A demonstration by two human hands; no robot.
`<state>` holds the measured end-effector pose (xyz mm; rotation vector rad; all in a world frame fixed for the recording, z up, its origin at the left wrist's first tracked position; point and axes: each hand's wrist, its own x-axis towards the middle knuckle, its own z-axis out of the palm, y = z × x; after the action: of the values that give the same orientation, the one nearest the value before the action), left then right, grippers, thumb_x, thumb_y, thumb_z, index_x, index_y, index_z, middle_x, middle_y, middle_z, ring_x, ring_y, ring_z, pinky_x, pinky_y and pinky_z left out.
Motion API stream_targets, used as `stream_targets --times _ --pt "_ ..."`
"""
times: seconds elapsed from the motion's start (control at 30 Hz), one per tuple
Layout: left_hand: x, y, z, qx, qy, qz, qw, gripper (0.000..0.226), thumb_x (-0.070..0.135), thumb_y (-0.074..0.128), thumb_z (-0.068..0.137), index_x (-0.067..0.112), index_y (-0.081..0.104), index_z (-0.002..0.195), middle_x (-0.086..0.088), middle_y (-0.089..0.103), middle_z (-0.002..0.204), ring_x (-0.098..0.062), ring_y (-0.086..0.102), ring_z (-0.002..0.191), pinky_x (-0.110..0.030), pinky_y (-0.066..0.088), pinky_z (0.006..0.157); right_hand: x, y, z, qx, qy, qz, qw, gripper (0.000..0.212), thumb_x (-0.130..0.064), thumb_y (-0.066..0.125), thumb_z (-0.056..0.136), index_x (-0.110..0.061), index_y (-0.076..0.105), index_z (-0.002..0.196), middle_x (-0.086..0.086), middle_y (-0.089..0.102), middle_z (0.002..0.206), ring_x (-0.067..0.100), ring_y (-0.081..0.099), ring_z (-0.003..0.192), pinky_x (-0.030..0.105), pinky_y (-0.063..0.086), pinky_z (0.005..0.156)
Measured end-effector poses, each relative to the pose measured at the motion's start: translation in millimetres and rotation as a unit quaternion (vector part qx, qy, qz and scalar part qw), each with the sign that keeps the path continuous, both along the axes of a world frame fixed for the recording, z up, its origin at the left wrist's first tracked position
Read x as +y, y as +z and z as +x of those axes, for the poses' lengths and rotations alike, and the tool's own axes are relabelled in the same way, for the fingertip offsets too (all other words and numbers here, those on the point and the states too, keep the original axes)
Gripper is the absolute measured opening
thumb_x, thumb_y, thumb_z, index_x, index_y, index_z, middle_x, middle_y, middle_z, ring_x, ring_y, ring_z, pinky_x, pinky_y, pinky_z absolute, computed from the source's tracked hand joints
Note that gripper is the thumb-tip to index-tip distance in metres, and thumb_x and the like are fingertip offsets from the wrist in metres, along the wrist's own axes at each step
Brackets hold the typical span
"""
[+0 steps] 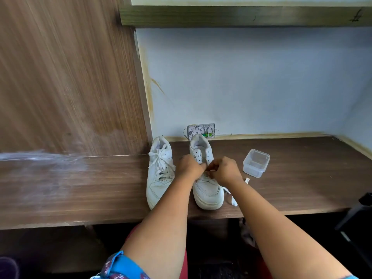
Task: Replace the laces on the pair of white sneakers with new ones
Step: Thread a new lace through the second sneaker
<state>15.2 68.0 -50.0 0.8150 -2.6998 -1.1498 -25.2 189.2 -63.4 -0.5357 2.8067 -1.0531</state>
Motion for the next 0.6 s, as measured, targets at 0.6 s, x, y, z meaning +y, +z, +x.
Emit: stream_targets --times 0.6 --pt "-18.4 -9.5 3.2 0.053 -0.015 0.241 0.969 0.009 0.002 0.069 0.085 -0.002 0.062 0.088 -0.006 0.062 0.075 -0.014 0.063 0.064 -0.023 0.058 0.062 -7.4 -7.8 -12.3 -0.162 -0.001 -0.039 0.986 0.005 -0.026 0.073 0.084 -0.022 0.071 0.084 -0.001 0.069 0.093 0.015 0.062 0.094 0.028 0.047 0.093"
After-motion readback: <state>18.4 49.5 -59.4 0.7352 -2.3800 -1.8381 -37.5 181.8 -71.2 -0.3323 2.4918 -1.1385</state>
